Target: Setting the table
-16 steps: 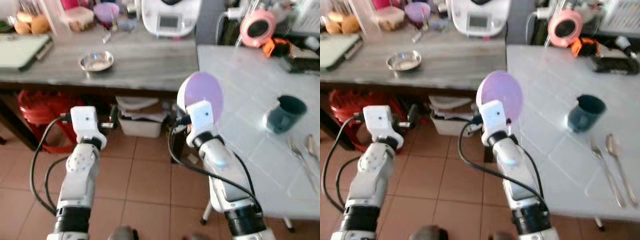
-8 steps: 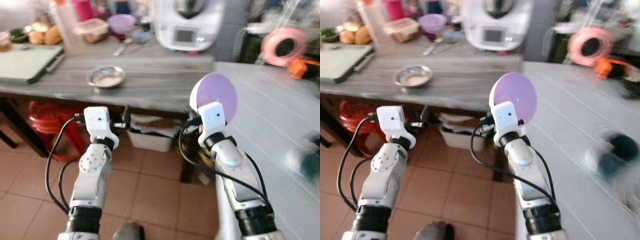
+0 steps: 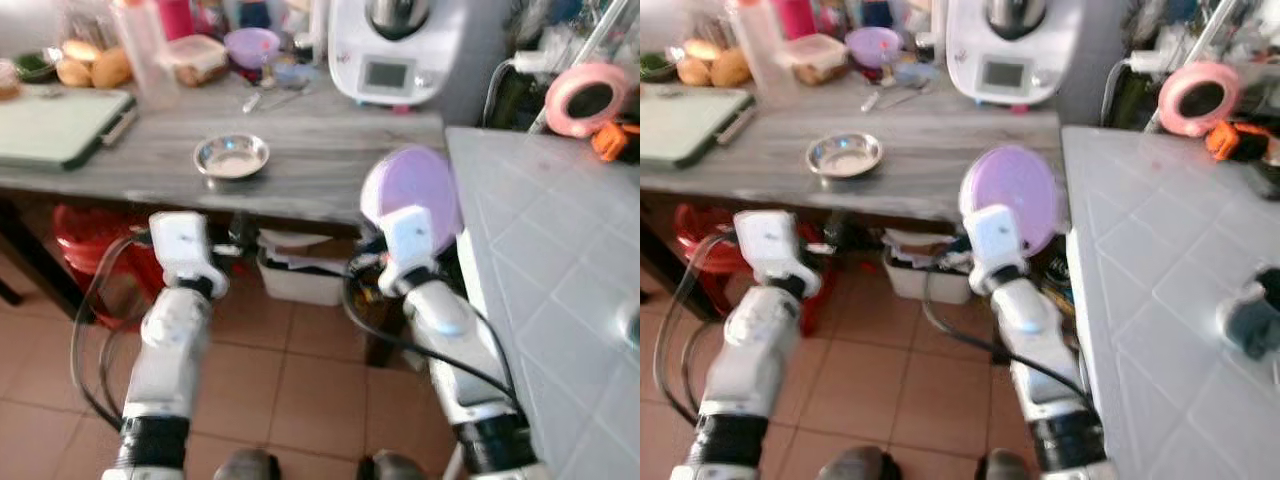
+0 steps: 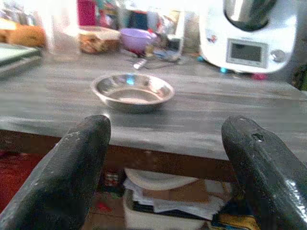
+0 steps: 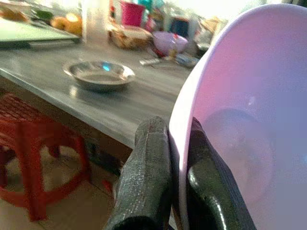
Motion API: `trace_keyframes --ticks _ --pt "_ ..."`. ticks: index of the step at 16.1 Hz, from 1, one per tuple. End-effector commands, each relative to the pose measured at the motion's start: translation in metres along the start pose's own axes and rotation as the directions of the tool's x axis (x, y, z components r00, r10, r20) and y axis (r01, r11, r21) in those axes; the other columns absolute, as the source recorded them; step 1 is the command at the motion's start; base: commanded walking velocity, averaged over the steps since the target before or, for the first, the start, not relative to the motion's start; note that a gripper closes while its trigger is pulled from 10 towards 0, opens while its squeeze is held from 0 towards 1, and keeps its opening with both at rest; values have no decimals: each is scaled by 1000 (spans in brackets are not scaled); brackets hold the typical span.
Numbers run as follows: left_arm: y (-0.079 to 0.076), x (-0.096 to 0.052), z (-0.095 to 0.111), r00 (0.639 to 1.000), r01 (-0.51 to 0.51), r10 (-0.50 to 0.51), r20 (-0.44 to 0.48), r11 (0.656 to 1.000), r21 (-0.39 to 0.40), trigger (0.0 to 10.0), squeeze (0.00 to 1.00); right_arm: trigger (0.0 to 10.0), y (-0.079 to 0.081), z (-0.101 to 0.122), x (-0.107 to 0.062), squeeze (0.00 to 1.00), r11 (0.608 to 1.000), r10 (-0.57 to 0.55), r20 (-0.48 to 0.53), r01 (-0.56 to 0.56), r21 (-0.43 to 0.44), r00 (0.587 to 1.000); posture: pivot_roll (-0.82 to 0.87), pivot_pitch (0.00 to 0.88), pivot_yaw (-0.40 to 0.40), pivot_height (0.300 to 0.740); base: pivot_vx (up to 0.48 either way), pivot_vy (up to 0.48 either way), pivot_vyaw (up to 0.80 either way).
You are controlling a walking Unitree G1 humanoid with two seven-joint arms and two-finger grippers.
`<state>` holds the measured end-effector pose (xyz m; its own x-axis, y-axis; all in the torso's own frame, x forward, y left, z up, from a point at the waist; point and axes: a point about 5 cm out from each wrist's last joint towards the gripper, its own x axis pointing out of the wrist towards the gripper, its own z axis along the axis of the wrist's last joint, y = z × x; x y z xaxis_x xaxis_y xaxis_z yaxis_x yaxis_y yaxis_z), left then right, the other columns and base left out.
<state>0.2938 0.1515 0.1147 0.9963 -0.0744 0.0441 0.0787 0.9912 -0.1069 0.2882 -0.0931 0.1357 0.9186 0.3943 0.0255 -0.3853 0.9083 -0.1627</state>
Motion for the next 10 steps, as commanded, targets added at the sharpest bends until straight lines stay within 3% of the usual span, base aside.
trace_keyframes --ticks 1,8,10 --pt "-7 1 1 1000 29 -29 -4 1000 -7 10000 0 10000 -7 3 -1 0 1000 -20 12 20 -15 1000 -24 0 32 740 0 480 0" --pt "-7 -1 -2 999 38 -38 -10 999 -2 10000 0 10000 -7 3 -2 0 1000 -23 12 23 -15 1000 -28 0 33 740 0 480 0" --pt "-7 -9 -8 998 48 -47 -37 999 19 10000 0 10000 -14 0 -8 0 999 -41 3 41 -21 999 -28 0 41 740 0 480 0"
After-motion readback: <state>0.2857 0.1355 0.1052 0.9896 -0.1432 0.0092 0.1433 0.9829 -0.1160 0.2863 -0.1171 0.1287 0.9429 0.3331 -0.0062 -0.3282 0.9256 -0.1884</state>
